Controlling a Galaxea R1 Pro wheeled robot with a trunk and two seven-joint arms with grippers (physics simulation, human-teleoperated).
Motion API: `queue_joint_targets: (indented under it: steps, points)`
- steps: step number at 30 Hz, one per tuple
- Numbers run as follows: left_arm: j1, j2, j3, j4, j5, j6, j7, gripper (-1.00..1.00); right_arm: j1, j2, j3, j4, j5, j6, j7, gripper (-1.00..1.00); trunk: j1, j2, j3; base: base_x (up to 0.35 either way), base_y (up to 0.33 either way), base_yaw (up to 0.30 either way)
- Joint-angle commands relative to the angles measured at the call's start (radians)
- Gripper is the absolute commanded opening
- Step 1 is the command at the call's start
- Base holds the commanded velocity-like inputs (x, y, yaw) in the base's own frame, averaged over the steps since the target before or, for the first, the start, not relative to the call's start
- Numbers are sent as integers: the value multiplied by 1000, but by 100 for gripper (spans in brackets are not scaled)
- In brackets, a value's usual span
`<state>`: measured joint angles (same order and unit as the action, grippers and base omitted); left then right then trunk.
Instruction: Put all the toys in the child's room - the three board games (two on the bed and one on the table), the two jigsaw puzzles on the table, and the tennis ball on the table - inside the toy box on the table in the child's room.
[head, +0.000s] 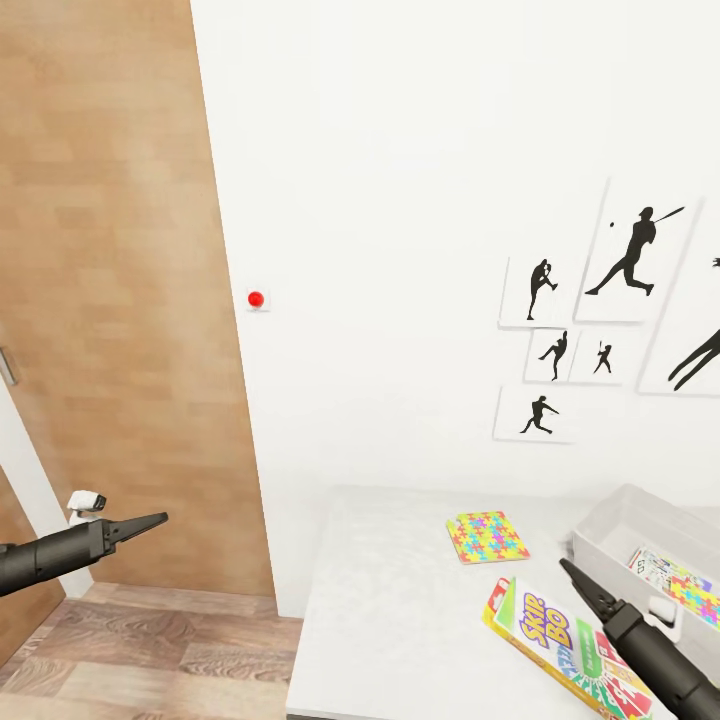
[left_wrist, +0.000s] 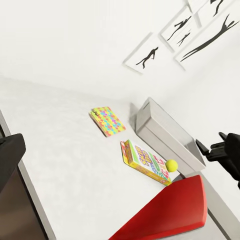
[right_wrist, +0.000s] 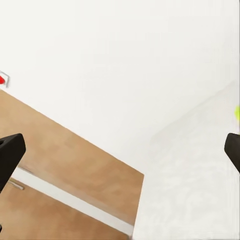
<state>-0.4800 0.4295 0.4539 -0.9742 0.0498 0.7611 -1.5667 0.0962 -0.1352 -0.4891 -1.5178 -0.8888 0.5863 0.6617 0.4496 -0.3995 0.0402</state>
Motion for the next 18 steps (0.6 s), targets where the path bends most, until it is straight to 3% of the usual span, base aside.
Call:
queue_joint_targets:
  steps: [1, 9, 18]
  points:
    - [0, 0, 0, 0, -1, 11, -4, 100, 0, 0, 0, 0, -7, 8, -9, 100, 0, -1, 0, 0, 0, 0]
    - [0, 0, 0, 0, -1, 11, -4, 100, -16, -9, 9, -4, -4, 21, -80, 100, 0, -1, 0, 0, 0, 0]
    - [0, 0, 0, 0, -1, 11, -4, 100, -78, -13, 23, -3, -5, 47, -156, 100, 0, -1, 0, 0, 0, 0]
